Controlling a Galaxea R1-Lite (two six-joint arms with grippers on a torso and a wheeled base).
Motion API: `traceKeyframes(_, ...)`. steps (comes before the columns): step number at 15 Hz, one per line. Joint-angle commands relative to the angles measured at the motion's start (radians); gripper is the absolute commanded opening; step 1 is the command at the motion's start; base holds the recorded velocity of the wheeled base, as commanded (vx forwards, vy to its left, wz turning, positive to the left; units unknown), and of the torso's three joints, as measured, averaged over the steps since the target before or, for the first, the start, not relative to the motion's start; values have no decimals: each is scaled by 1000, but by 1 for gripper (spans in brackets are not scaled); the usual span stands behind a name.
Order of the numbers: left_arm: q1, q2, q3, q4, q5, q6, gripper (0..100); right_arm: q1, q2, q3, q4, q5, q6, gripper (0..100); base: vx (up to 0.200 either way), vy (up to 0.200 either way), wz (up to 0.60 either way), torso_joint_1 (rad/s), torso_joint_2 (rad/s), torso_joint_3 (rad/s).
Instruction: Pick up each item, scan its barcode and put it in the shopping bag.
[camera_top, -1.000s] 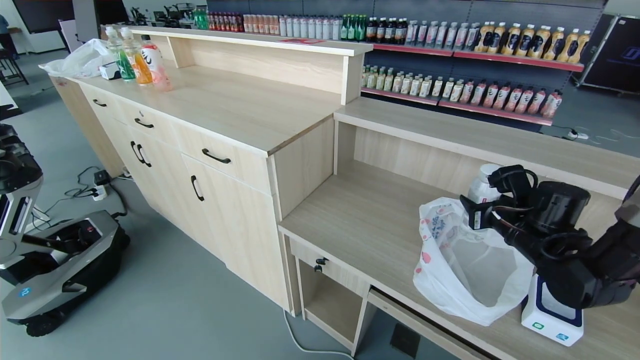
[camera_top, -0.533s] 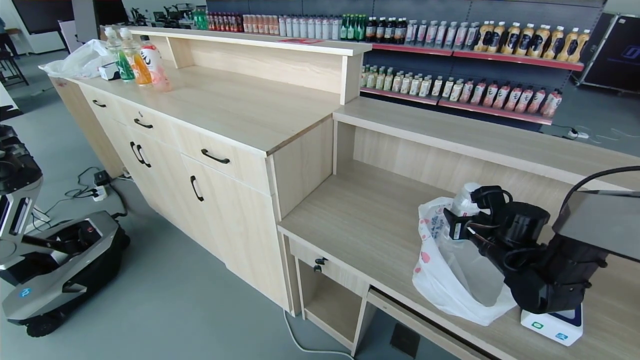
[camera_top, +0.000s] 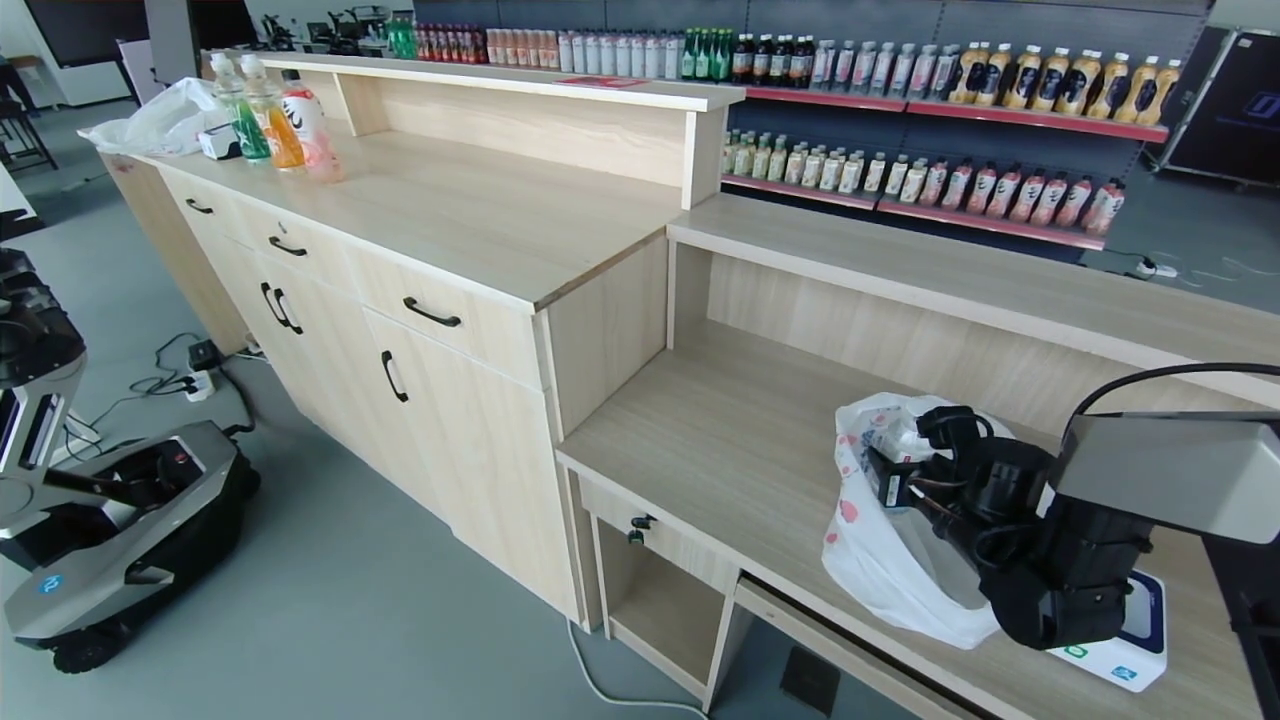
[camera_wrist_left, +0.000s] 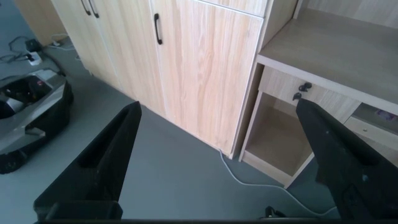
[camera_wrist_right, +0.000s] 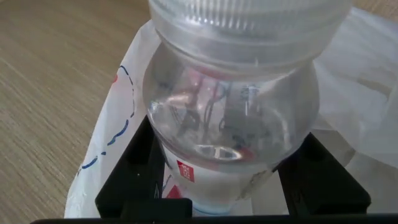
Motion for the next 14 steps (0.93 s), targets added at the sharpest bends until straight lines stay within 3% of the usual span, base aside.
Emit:
traceKeyframes(1, 0, 0, 0, -1, 0, 0, 100, -1, 24, 1, 1, -1, 0, 0, 0, 0, 0, 0, 0, 0)
traceKeyframes(6, 0, 0, 0, -1, 0, 0, 100, -1, 12, 15, 1, -1, 2, 0, 0, 0, 0, 0, 0, 0)
traceKeyframes(7, 0, 0, 0, 1, 0, 0, 100, -1, 7, 21, 1, -1, 2, 100, 0, 0, 0, 0, 0, 0)
traceKeyframes(12, 0, 0, 0, -1, 0, 0, 100, 4, -80, 39, 1, -1, 26, 100, 0, 0, 0, 0, 0, 0)
traceKeyframes(14, 0, 0, 0, 1, 0, 0, 100, 7, -206, 52, 64, -2, 5, 100, 0, 0, 0, 0, 0, 0)
